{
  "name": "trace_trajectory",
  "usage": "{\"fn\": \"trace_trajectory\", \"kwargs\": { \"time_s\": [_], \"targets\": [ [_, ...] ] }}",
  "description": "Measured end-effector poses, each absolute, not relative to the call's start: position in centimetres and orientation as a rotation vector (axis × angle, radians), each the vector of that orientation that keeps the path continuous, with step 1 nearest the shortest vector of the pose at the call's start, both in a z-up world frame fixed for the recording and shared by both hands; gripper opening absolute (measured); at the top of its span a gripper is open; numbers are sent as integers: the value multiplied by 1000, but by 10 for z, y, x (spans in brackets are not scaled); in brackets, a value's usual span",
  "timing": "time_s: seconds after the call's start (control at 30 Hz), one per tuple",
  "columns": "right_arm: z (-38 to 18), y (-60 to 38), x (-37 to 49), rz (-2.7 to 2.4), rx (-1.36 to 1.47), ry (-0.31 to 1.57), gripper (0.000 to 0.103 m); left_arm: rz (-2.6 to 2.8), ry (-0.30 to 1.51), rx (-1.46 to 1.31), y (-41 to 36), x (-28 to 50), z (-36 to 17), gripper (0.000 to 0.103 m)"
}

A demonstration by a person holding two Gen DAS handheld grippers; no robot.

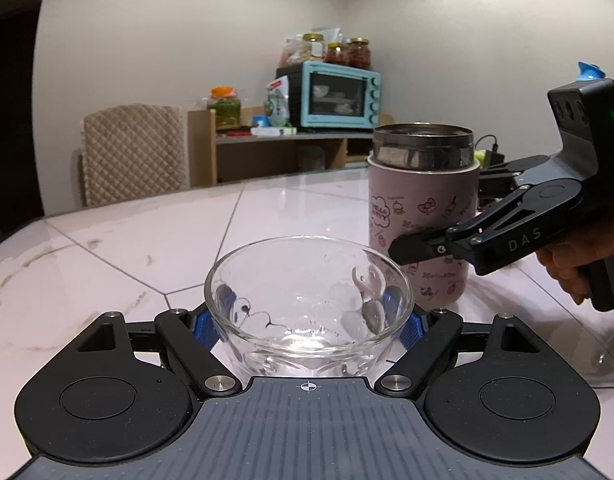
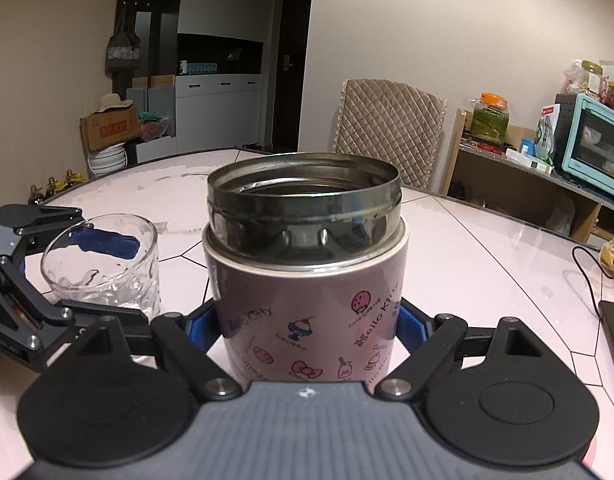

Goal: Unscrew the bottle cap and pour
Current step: 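Lower the pink jar onto the table and open the right gripper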

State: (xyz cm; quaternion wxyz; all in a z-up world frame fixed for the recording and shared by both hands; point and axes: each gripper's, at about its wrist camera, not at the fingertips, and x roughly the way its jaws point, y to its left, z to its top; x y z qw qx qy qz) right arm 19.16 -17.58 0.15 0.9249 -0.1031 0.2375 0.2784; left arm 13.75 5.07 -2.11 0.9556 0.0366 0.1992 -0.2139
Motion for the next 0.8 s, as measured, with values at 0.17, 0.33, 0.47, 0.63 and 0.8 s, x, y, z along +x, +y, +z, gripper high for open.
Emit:
{"fn": "trace_trajectory", "kwargs": {
  "time_s": [0.17,0.33,0.47,0.63,0.8],
  "targets": [
    [2,-178,193,571,-193,483,88,-398,406,87,47,136,-20,86],
    [3,-179,194,572,-185,479,88,-370,408,74,46,135,-19,86],
    [2,-180,194,573,-172,479,88,-343,410,51,46,133,-19,86],
    [2,-183,194,571,-152,479,88,-303,408,31,45,131,-18,86],
    [2,-187,195,567,-140,483,88,-255,406,40,40,129,-18,86]
  ]
}}
